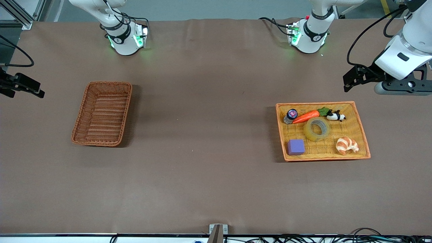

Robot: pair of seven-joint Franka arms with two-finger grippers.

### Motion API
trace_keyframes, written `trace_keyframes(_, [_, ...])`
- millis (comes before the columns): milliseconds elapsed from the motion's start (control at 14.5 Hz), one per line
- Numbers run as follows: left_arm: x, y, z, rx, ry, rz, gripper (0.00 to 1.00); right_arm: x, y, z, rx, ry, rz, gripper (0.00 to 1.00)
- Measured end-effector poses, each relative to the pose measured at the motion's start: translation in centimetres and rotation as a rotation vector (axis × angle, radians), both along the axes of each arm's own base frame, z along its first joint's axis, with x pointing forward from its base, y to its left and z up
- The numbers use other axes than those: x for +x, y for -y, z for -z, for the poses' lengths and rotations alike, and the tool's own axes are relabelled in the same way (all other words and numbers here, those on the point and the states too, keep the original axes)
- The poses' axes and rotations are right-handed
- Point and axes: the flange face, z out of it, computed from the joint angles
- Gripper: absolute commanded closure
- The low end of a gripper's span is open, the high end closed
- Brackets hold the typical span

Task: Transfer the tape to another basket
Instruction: 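Reach the left gripper down to the tape roll on the yellow tray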

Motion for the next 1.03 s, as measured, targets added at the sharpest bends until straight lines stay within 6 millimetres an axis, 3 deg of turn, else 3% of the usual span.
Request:
trace_keyframes(413, [0.1,-0.2,0.2,0.0,-0.005,-0.003,0.01,0.0,0.0,0.0,0.0,0.0,0.001,0.0])
trace_keyframes(688, [1.0,-1.4,1.9,0.002,-0.027,-0.025,0.0,0.0,0.0,0.0,0.0,-0.001,0.001,0.0])
trace_keyframes(825, [1.8,-3.0,4.1,0.003,-0.036,-0.046,0.0,0.0,0.1,0.0,0.0,-0.001,0.001,0.0])
trace_keyframes(1032, [2.9,-5.5,10.1,0.007,-0.059,-0.053,0.0,0.0,0.1,0.0,0.0,-0.001,0.001,0.0])
